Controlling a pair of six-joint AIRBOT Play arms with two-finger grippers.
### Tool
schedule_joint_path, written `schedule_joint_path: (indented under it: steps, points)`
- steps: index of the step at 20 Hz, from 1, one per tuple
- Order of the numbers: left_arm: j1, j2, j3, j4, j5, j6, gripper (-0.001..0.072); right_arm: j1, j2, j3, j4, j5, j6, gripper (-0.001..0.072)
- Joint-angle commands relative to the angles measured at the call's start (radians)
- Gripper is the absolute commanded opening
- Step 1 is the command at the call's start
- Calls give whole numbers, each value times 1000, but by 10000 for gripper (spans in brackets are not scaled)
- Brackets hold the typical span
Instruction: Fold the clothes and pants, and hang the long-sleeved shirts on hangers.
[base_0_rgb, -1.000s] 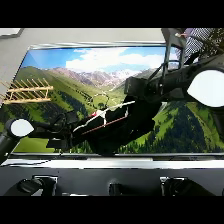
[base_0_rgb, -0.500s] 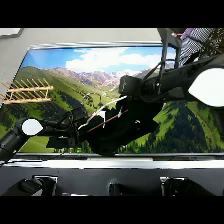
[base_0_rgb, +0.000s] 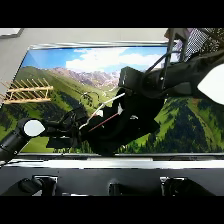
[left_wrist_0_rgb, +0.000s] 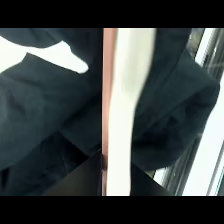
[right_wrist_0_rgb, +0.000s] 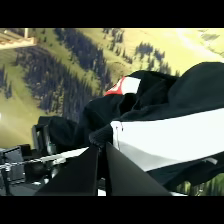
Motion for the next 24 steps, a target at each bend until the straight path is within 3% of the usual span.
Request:
schedule_joint_path:
  steps: [1, 8, 14, 19, 24]
  points:
    - [-44, -4, 3, 1, 72, -44, 42, 1, -12, 3, 27, 1, 4, 39]
    - [-97, -27, 3, 2, 144, -101, 42, 1, -40, 3, 114, -54, -3, 39]
    - [-98, -47, 3, 3, 187, -153, 42, 1, -40, 3, 93, 7, -23, 40]
    - [-98, -45, 63, 22, 77, -164, 41, 1, -40, 1, -71, 93, -80, 40]
    - [-98, -46, 175, 131, -7, -276, 41, 1, -43, -27, -108, 64, -101, 40]
